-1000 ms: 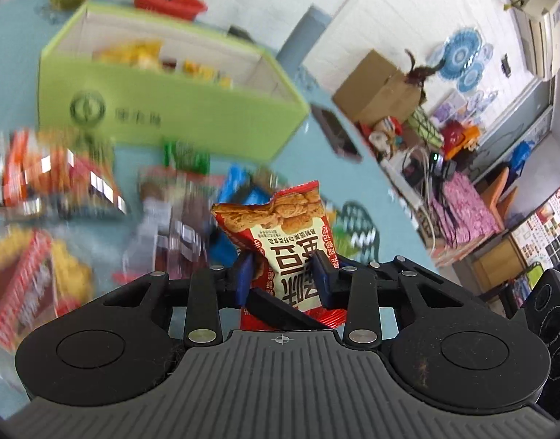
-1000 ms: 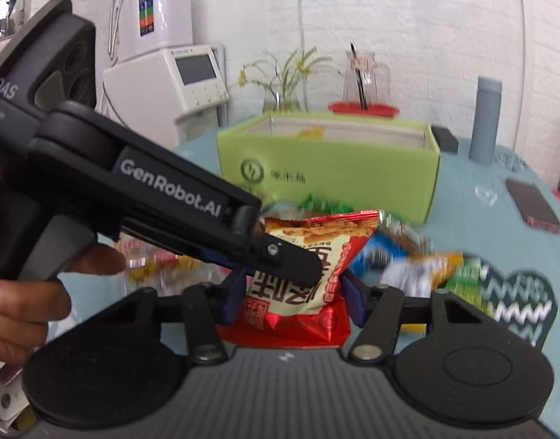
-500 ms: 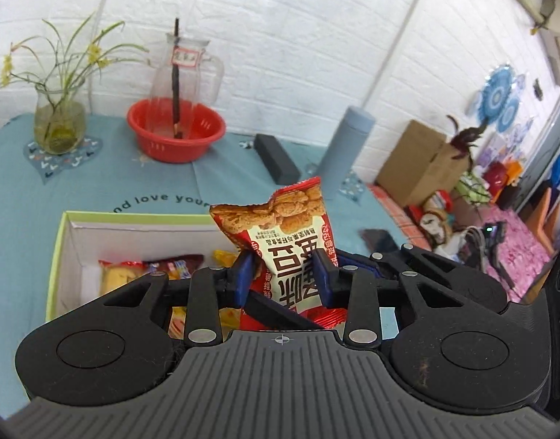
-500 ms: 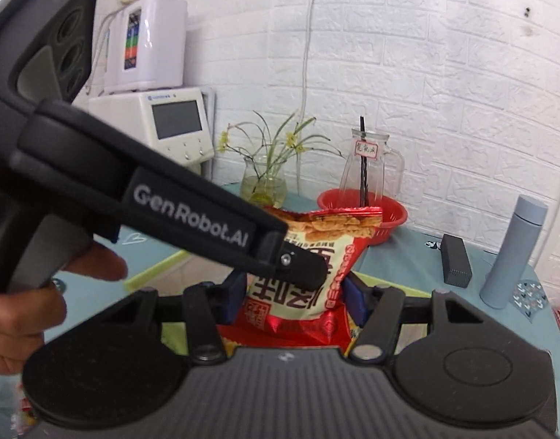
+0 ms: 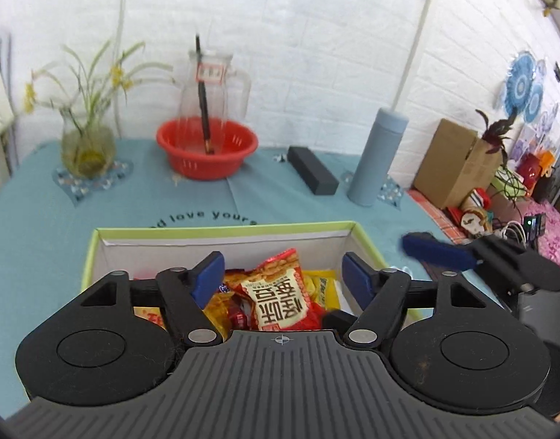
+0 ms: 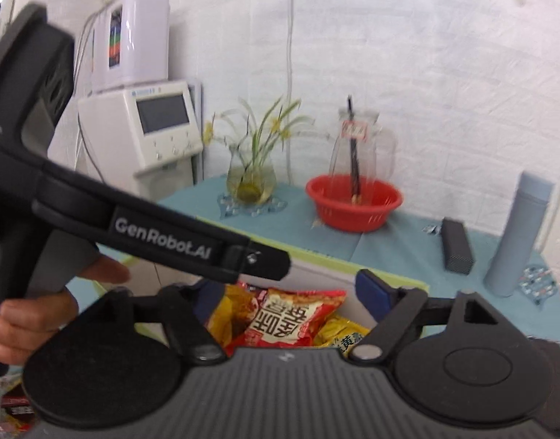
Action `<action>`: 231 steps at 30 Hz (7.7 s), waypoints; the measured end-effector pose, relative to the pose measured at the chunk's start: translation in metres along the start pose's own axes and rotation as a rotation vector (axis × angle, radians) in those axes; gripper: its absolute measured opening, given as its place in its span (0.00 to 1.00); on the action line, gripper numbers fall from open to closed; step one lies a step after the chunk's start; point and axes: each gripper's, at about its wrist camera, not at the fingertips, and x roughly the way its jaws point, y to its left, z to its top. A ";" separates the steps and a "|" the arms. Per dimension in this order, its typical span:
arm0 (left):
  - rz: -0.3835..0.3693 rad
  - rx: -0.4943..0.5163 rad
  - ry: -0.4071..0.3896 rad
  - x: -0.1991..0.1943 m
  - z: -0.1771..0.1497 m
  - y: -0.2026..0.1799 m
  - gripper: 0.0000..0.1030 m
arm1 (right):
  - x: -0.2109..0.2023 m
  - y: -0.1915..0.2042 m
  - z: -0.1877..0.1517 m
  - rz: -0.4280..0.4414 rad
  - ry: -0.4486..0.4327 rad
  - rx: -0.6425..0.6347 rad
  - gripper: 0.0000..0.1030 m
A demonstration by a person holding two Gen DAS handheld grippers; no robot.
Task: Organize snacks
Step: 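Place the red-and-white snack bag into the green box and release, then move the open left tool back over the loose snacks beside the box, then grasp the yellow-and-silver snack packet with the left tool and lift, then lower the yellow-and-silver packet into the green box and open the left tool, then grasp the round oat cookie packet with the left tool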
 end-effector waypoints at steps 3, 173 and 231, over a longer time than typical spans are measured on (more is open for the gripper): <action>0.022 0.040 -0.030 -0.029 -0.018 -0.018 0.66 | -0.046 0.010 -0.007 -0.023 -0.064 0.002 0.94; -0.121 -0.117 0.133 0.016 -0.010 0.030 0.16 | 0.016 0.061 -0.005 -0.006 0.065 -0.090 0.49; -0.206 -0.088 0.306 -0.106 -0.209 0.004 0.37 | -0.113 0.163 -0.160 0.074 0.246 0.024 0.79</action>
